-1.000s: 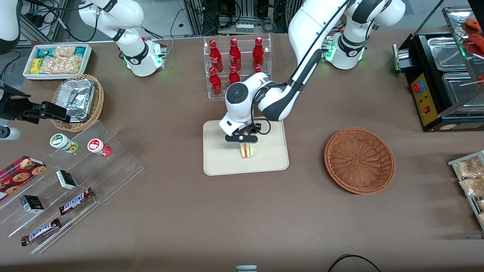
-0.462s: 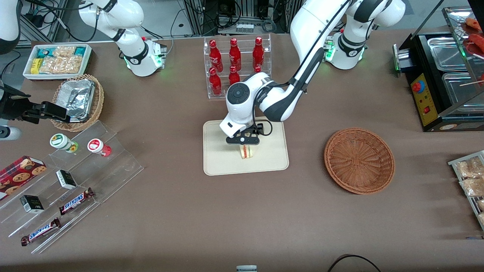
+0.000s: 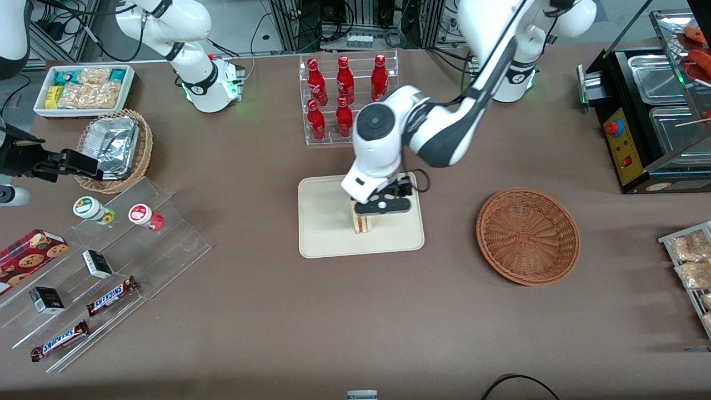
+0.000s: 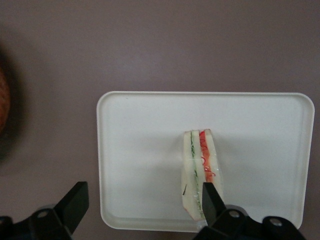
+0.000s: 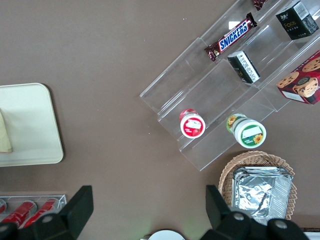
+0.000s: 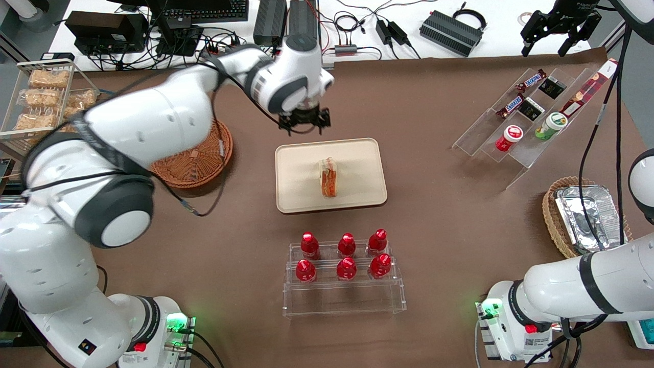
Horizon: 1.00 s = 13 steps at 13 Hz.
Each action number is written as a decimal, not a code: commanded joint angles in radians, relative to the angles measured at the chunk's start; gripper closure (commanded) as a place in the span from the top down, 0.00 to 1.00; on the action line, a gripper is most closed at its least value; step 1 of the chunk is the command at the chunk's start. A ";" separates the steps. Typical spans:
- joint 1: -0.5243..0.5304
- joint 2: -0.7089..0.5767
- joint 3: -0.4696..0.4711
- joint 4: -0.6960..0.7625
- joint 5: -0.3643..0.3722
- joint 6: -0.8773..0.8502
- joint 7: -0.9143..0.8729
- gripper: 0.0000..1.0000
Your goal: Place sandwich from basket to tray
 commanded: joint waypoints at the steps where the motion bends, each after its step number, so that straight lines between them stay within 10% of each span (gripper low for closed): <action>1: 0.069 -0.111 -0.006 -0.031 -0.006 -0.092 0.051 1.00; 13: 0.483 -0.405 -0.004 -0.079 -0.074 -0.396 0.674 1.00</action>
